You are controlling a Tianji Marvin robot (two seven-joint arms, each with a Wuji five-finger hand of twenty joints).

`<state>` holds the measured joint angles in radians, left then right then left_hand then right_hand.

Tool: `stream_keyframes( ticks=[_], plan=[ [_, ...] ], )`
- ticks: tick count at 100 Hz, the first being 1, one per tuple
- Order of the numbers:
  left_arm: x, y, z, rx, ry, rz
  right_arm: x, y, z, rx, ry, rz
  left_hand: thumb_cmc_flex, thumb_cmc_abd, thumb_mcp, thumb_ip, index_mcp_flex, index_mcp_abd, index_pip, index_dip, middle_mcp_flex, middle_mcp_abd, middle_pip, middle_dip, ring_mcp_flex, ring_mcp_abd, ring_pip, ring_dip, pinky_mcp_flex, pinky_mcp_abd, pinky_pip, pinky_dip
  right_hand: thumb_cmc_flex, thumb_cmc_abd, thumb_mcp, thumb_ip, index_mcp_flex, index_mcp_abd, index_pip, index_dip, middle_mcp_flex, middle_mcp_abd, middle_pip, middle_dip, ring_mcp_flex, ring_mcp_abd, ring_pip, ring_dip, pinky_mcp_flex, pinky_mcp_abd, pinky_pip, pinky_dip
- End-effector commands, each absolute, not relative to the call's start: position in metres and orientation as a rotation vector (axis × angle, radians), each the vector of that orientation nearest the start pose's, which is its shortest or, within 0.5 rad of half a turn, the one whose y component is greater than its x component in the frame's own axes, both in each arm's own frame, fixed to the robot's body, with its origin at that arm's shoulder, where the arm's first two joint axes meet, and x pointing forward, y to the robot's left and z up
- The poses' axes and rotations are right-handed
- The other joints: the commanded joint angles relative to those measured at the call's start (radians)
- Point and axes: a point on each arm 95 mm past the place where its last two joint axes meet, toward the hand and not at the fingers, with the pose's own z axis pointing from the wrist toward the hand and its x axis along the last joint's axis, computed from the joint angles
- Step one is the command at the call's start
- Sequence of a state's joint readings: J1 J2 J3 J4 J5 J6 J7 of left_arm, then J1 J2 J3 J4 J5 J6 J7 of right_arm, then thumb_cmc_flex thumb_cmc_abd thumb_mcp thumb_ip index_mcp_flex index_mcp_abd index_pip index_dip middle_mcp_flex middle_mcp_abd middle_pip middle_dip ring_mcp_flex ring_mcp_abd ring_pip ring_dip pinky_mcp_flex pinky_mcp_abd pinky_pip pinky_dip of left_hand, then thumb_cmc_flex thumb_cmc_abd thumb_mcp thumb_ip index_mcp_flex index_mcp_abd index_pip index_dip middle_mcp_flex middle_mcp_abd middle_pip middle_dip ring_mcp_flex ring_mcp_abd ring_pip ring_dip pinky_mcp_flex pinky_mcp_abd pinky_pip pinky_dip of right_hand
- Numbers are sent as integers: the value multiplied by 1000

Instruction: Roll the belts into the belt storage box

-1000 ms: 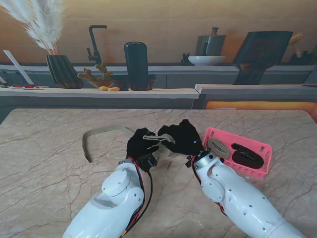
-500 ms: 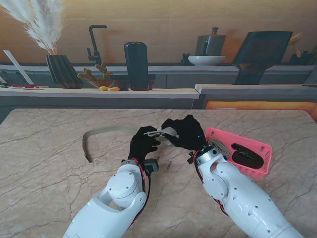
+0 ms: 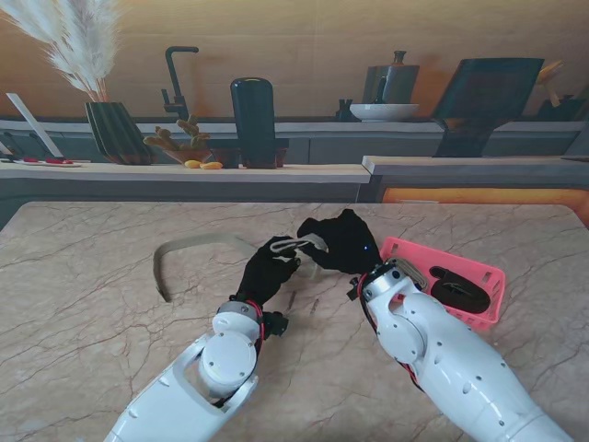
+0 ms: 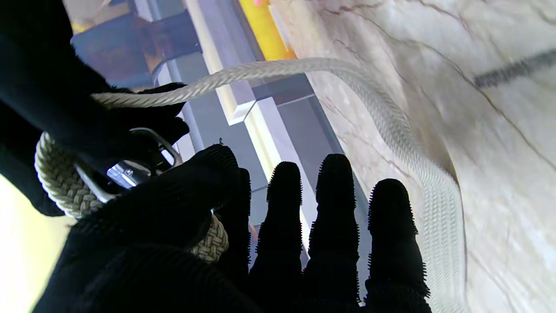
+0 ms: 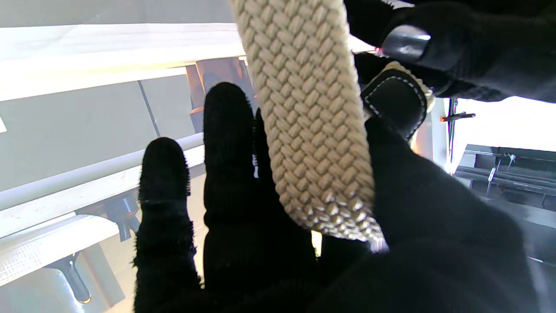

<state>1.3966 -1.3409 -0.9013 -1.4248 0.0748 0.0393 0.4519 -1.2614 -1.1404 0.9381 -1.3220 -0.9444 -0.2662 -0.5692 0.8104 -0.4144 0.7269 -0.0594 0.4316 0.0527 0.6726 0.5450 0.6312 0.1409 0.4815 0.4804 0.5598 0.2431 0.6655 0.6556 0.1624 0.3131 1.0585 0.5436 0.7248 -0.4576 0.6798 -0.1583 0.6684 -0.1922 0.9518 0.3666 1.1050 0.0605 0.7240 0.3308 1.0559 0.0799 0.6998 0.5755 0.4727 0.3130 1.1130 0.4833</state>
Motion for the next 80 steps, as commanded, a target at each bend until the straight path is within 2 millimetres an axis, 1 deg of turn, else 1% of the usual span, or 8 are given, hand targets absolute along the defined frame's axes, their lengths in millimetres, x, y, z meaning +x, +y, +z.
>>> stream_keyframes(
  ticks=[1, 11, 19, 22, 31, 55, 61, 80],
  plan=[
    [412, -131, -339, -2033, 626, -2090, 444, 69, -286, 751, 1251, 2029, -32, -42, -34, 17, -17, -27, -42, -18, -43, 5, -16, -11, -20, 9, -5, -11, -8, 16, 0, 5, 78, 31, 98, 15, 87, -103, 77, 40, 27, 19, -13, -9, 41, 11, 8, 9, -16, 29, 9, -13],
    [413, -126, -340, -1959, 693, -2065, 444, 69, -286, 764, 1249, 2027, -36, -43, -46, 16, -24, -24, -59, -25, -61, 15, -26, -18, -38, 30, -8, -13, -21, 22, -1, 6, 78, 28, 102, 14, 89, -102, 76, 44, 28, 23, -12, -7, 42, 14, 10, 11, -17, 30, 9, -12],
    [415, -121, -341, -1895, 744, -2037, 444, 69, -286, 774, 1247, 2021, -46, -40, -58, 15, -30, -13, -71, -30, -70, 19, -30, -22, -41, 25, -7, -14, -24, 26, 1, 8, 78, 26, 105, 13, 94, -101, 75, 47, 30, 25, -12, -6, 42, 15, 11, 12, -16, 33, 10, -12],
    [416, -120, -341, -1873, 760, -2029, 443, 69, -286, 779, 1246, 2019, -48, -41, -62, 15, -32, -9, -76, -33, -73, 23, -32, -23, -46, 40, -8, -15, -27, 27, 1, 8, 79, 25, 107, 13, 95, -100, 75, 47, 30, 24, -12, -5, 43, 16, 12, 12, -16, 33, 10, -11],
    [417, -116, -341, -1822, 801, -2004, 443, 69, -286, 792, 1244, 2017, -67, -45, -77, 12, -36, 4, -90, -40, -78, 29, -37, -28, -49, 46, -8, -16, -28, 32, 1, 9, 77, 24, 110, 10, 97, -102, 73, 51, 31, 25, -12, -4, 43, 17, 13, 14, -15, 31, 10, -11],
    [419, -109, -340, -1766, 845, -1965, 442, 70, -286, 825, 1239, 2020, -99, -35, -129, -1, -25, 29, -122, -60, -80, 45, -46, -37, -50, 61, -3, -19, -34, 43, 3, 11, 78, 25, 110, 4, 99, -108, 69, 61, 31, 22, -14, 0, 41, 16, 12, 16, -16, 32, 9, -10],
    [420, -108, -340, -1767, 846, -1954, 442, 70, -286, 835, 1234, 2023, -83, -29, -157, -2, -16, 38, -134, -68, -80, 54, -49, -40, -50, 70, 2, -19, -37, 46, 5, 13, 79, 25, 110, 2, 100, -109, 69, 64, 29, 23, -16, 0, 38, 15, 10, 16, -16, 31, 8, -10],
    [421, -101, -340, -1723, 874, -1913, 441, 68, -285, 828, 1231, 2019, -86, -24, -176, -2, -38, 44, -152, -76, -105, 63, -65, -50, -62, 79, -1, -22, -43, 47, 3, 13, 82, 24, 110, 0, 101, -109, 67, 69, 31, 26, -16, 2, 40, 16, 10, 18, -16, 30, 7, -9]
  ],
)
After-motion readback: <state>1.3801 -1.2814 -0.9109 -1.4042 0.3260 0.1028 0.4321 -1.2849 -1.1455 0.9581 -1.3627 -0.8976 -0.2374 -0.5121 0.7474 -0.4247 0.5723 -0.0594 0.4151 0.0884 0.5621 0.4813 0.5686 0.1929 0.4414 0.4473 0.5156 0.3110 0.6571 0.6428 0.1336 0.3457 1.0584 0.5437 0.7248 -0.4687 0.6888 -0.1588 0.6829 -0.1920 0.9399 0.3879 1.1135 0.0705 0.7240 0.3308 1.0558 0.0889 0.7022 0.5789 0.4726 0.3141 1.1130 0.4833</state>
